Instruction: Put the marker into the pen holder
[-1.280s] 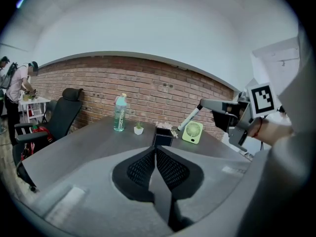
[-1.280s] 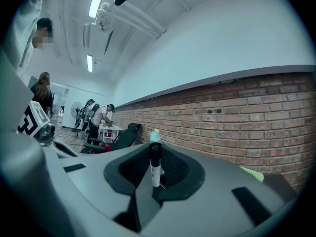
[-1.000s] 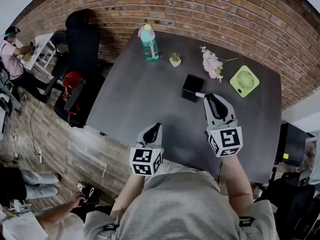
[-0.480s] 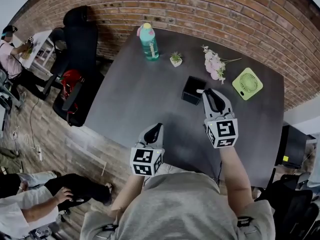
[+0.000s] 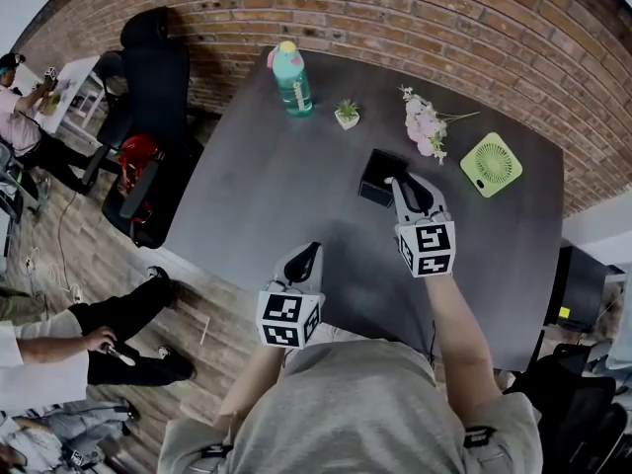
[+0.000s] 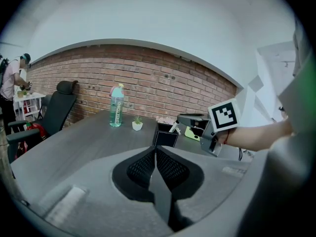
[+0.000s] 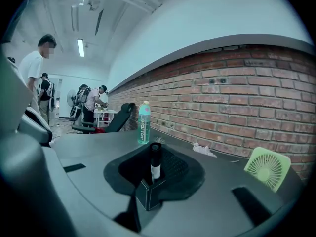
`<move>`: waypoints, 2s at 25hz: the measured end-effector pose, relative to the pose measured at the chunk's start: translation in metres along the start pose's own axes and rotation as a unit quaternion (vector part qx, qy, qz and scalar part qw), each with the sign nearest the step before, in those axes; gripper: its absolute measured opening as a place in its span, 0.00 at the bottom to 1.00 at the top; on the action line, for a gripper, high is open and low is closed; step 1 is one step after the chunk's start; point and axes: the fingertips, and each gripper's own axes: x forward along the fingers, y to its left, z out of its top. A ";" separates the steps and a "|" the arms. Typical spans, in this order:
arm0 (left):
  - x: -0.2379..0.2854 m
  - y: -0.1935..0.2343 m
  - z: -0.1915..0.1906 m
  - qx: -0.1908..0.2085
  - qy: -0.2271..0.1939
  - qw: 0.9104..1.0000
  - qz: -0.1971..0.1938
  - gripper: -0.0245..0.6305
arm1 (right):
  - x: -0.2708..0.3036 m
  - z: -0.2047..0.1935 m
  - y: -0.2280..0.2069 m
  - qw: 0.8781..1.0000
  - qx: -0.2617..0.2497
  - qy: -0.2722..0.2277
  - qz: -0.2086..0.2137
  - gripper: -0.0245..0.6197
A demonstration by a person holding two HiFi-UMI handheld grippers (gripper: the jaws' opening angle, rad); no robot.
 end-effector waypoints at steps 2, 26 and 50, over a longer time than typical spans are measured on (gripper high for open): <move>0.000 0.001 -0.001 0.000 0.002 1.000 0.001 0.07 | 0.006 -0.007 0.001 1.000 -0.001 0.008 0.001 0.15; -0.008 0.011 -0.002 -0.001 -0.002 1.000 0.010 0.07 | 0.017 -0.047 0.009 0.999 -0.006 0.050 -0.006 0.15; -0.067 -0.011 -0.019 0.011 -0.014 1.000 0.018 0.07 | -0.027 -0.033 0.026 0.999 0.001 0.043 -0.028 0.18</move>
